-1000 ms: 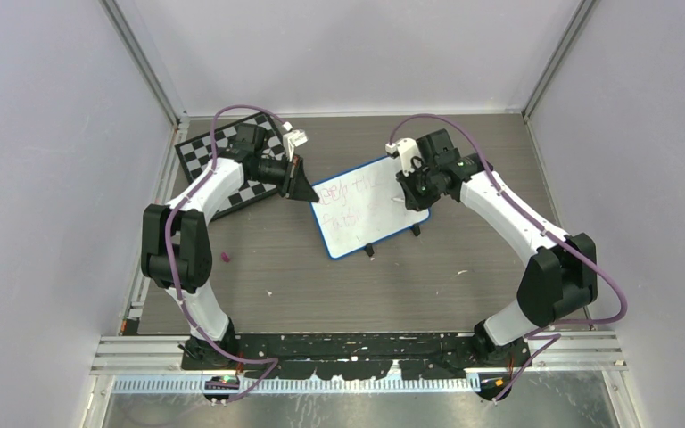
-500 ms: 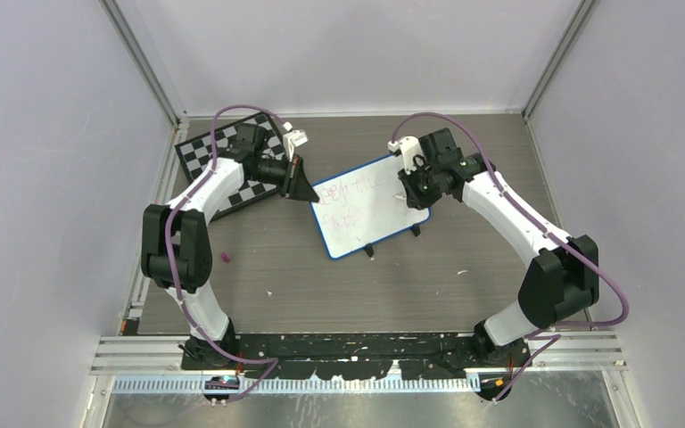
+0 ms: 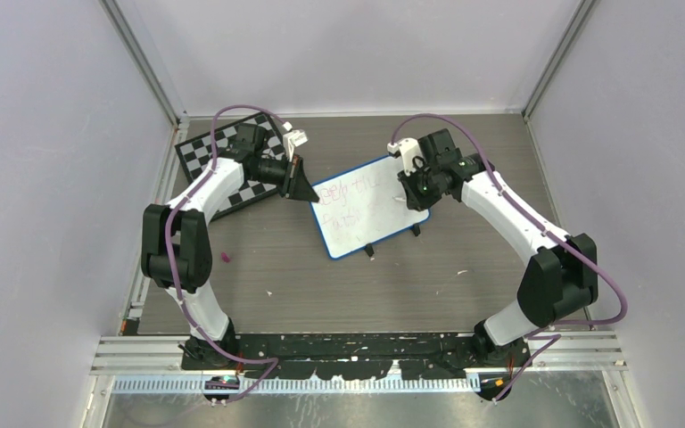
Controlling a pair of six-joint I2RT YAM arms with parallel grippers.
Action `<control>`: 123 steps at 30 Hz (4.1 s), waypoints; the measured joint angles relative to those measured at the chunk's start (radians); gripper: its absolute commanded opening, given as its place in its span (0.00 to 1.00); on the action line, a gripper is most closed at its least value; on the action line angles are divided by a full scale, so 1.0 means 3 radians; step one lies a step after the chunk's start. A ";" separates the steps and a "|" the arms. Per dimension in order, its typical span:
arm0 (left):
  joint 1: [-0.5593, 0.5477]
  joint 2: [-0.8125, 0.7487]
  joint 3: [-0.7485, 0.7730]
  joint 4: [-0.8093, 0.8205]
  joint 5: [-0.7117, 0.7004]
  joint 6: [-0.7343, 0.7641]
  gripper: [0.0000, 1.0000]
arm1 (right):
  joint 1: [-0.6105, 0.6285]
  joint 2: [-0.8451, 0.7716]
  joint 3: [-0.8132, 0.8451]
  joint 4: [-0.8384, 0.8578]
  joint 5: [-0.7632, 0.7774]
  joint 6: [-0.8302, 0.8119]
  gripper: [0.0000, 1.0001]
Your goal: Write a sentence on the whiteboard
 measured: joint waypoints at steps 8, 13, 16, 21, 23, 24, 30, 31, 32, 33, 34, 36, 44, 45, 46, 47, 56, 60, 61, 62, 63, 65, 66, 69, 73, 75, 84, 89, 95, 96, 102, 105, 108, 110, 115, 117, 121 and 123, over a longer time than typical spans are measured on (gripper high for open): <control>0.0000 0.0000 0.0000 0.0000 0.0000 0.0000 0.00 | -0.0003 0.0000 -0.0061 -0.0036 0.0018 -0.0027 0.00; 0.0000 0.0000 0.0000 0.0000 0.0001 0.0000 0.00 | -0.0025 0.0000 -0.0062 -0.0053 0.0067 -0.0069 0.00; 0.0000 0.0000 0.0000 0.0000 0.0001 0.0000 0.00 | -0.0047 0.0000 -0.0060 -0.0070 0.0111 -0.0079 0.00; 0.0000 0.0000 0.0000 0.0000 0.0001 0.0000 0.00 | -0.0058 -0.0003 -0.0056 -0.0069 0.0116 -0.0074 0.00; 0.0000 0.0000 0.0000 0.0000 0.0001 0.0000 0.00 | -0.0058 -0.0003 -0.0056 -0.0067 0.0114 -0.0064 0.00; 0.0000 0.0000 0.0000 0.0000 0.0001 0.0000 0.00 | -0.0058 -0.0003 -0.0056 -0.0069 0.0114 -0.0060 0.00; 0.0000 0.0000 0.0000 0.0000 0.0001 0.0001 0.00 | -0.0055 -0.0003 -0.0019 -0.0065 0.0113 -0.0022 0.00; 0.0000 0.0000 0.0000 0.0000 0.0001 0.0001 0.00 | -0.0053 -0.0003 -0.0011 -0.0065 0.0113 -0.0014 0.00; 0.0000 0.0000 0.0000 0.0000 0.0001 0.0001 0.00 | -0.0050 -0.0003 -0.0003 -0.0060 0.0113 -0.0010 0.00; 0.0000 0.0000 0.0000 0.0000 0.0001 0.0001 0.00 | -0.0046 -0.0003 0.0005 -0.0056 0.0113 -0.0005 0.00; 0.0000 0.0000 0.0000 0.0000 0.0000 0.0001 0.00 | -0.0036 -0.0003 0.0014 -0.0055 0.0113 -0.0003 0.00; 0.0000 0.0000 0.0000 0.0000 0.0001 0.0001 0.00 | -0.0022 -0.0003 0.0024 -0.0050 0.0112 -0.0001 0.00; 0.0000 0.0000 0.0000 0.0000 0.0001 0.0003 0.00 | 0.0071 -0.0003 0.0032 -0.0038 0.0112 0.0001 0.00; 0.0000 0.0001 0.0000 0.0000 0.0001 0.0003 0.00 | 0.0076 -0.0003 0.0032 -0.0038 0.0112 0.0001 0.00; 0.0000 0.0001 0.0000 0.0000 0.0001 0.0003 0.00 | 0.0079 -0.0003 0.0032 -0.0038 0.0112 0.0001 0.00; 0.0000 0.0001 0.0000 0.0000 0.0001 0.0003 0.00 | 0.0083 -0.0003 0.0032 -0.0038 0.0112 0.0000 0.00; 0.0000 0.0001 0.0000 0.0000 0.0001 0.0004 0.00 | -0.0050 -0.0020 0.0032 -0.0037 0.0076 -0.0001 0.00; 0.0000 0.0003 0.0001 0.0000 0.0001 0.0004 0.00 | -0.0111 -0.0032 0.0032 -0.0023 0.0079 -0.0003 0.00; 0.0000 0.0005 0.0004 0.0000 0.0001 0.0003 0.00 | -0.0112 -0.0032 0.0032 -0.0023 0.0079 -0.0003 0.00; 0.0000 0.0006 0.0006 -0.0001 0.0003 0.0004 0.00 | -0.0111 -0.0032 0.0032 -0.0022 0.0078 -0.0004 0.00; 0.0000 0.0006 0.0006 -0.0001 0.0001 0.0003 0.00 | -0.0111 -0.0032 0.0032 -0.0019 0.0078 -0.0005 0.00; 0.0000 0.0006 0.0006 -0.0004 0.0001 0.0003 0.00 | -0.0111 -0.0028 0.0032 -0.0017 0.0078 -0.0008 0.00; 0.0000 0.0006 0.0006 -0.0005 0.0001 0.0004 0.00 | -0.0109 -0.0028 0.0032 -0.0015 0.0078 -0.0009 0.00; 0.0000 0.0006 0.0006 -0.0006 0.0001 0.0003 0.00 | -0.0109 -0.0024 0.0031 -0.0014 0.0078 -0.0018 0.00; 0.0000 0.0006 0.0006 -0.0008 0.0001 0.0003 0.00 | -0.0109 -0.0023 0.0006 -0.0004 0.0079 -0.0029 0.00; 0.0000 0.0006 0.0006 -0.0009 0.0001 0.0001 0.00 | -0.0109 -0.0023 -0.0039 -0.0005 0.0078 -0.0029 0.00; 0.0000 0.0006 0.0008 -0.0009 0.0003 0.0001 0.00 | -0.0108 -0.0023 -0.0095 -0.0042 0.0079 -0.0032 0.00; 0.0000 0.0006 0.0008 -0.0009 0.0001 0.0003 0.00 | -0.0108 -0.0022 -0.0046 -0.0053 0.0090 -0.0032 0.00; 0.0000 0.0006 0.0008 -0.0009 0.0001 0.0003 0.00 | -0.0109 -0.0022 0.0060 -0.0008 0.0117 -0.0038 0.00; 0.0000 0.0006 0.0008 -0.0009 0.0001 0.0003 0.00 | -0.0111 -0.0022 0.0061 -0.0008 0.0123 -0.0041 0.00; 0.0000 0.0006 0.0008 -0.0009 0.0001 0.0001 0.00 | -0.0134 -0.0014 0.0061 -0.0008 0.0142 -0.0065 0.00; 0.0000 0.0006 0.0008 -0.0009 0.0001 0.0001 0.00 | -0.0153 -0.0014 0.0055 -0.0008 0.0172 -0.0079 0.00; 0.0000 0.0006 0.0008 -0.0009 0.0001 0.0001 0.00 | -0.0169 -0.0014 0.0042 -0.0009 0.0189 -0.0081 0.00; 0.0000 0.0006 0.0008 -0.0009 0.0000 0.0001 0.00 | -0.0174 -0.0015 0.0031 -0.0009 0.0189 -0.0081 0.00; 0.0000 0.0006 0.0008 -0.0010 0.0000 -0.0003 0.00 | -0.0182 -0.0017 -0.0038 -0.0017 0.0188 -0.0079 0.00; 0.0000 0.0006 0.0008 -0.0010 0.0000 -0.0005 0.00 | -0.0188 -0.0017 -0.0081 -0.0029 0.0187 -0.0078 0.00; 0.0000 0.0006 0.0008 -0.0009 0.0001 -0.0004 0.00 | -0.0189 -0.0017 -0.0117 -0.0066 0.0188 -0.0079 0.00; 0.0000 0.0006 0.0008 -0.0010 0.0001 -0.0003 0.00 | -0.0189 -0.0020 -0.0117 -0.0066 0.0188 -0.0079 0.00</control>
